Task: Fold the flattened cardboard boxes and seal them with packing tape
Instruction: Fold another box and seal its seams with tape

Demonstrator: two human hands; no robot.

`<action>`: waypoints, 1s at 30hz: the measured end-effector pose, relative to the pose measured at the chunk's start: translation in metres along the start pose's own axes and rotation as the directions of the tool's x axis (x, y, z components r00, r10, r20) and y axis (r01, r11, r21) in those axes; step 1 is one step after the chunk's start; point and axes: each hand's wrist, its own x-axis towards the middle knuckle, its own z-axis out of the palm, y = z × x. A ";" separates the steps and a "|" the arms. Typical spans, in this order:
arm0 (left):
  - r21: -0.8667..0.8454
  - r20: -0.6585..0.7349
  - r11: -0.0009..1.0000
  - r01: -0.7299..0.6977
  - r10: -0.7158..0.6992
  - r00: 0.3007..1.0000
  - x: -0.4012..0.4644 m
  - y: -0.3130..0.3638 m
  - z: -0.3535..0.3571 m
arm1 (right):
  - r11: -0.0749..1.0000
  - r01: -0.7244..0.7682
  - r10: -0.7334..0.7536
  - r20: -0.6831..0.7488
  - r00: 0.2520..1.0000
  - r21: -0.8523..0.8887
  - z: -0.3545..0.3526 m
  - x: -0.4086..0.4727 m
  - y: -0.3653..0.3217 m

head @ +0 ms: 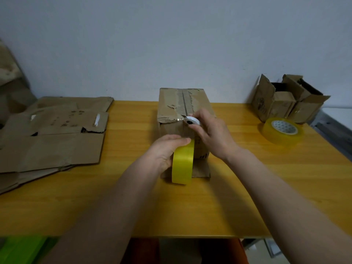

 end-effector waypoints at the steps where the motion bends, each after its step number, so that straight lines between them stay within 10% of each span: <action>1: -0.006 -0.006 1.000 0.007 -0.007 1.000 0.002 -0.001 0.001 | 1.000 0.001 -0.001 0.003 1.000 -0.001 0.000 0.000 0.000; 14: -0.029 -0.221 0.991 -0.130 0.121 0.968 0.012 -0.016 0.005 | 0.995 -0.078 0.082 -0.060 0.995 0.061 -0.005 -0.003 -0.015; 30: -0.007 -0.246 0.990 -0.138 0.132 0.960 0.014 -0.008 0.009 | 0.831 0.118 -0.120 0.032 0.992 -0.544 0.017 -0.022 -0.013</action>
